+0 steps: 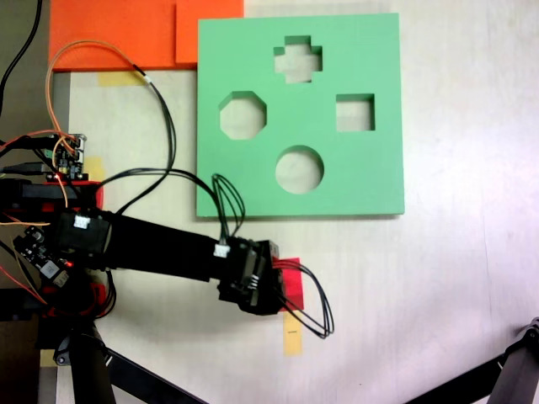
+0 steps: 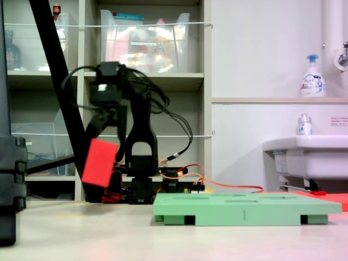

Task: Put the square block into the corresponding hole

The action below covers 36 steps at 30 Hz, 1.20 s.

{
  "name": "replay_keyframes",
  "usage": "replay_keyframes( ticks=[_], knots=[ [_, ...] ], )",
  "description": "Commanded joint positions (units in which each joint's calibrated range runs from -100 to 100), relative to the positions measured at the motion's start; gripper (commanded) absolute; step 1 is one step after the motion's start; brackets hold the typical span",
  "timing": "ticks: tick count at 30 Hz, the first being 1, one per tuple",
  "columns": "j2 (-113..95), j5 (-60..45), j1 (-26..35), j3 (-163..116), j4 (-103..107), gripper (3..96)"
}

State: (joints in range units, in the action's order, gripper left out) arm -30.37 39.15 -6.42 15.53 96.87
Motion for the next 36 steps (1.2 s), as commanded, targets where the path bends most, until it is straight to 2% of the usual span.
replay_keyframes(
  ticks=[1, 7, 13, 24, 36],
  knots=[
    [-7.2, 4.2, 4.5, 1.7, 3.1, 33.8],
    [-5.8, 14.0, 11.4, 5.0, 3.1, 33.8],
    [11.1, 20.9, 15.3, 20.0, 3.1, 34.2],
    [42.8, 22.8, 19.5, 52.5, 3.1, 34.2],
    [50.1, 25.2, 21.6, 54.8, -1.3, 34.2]
  ],
)
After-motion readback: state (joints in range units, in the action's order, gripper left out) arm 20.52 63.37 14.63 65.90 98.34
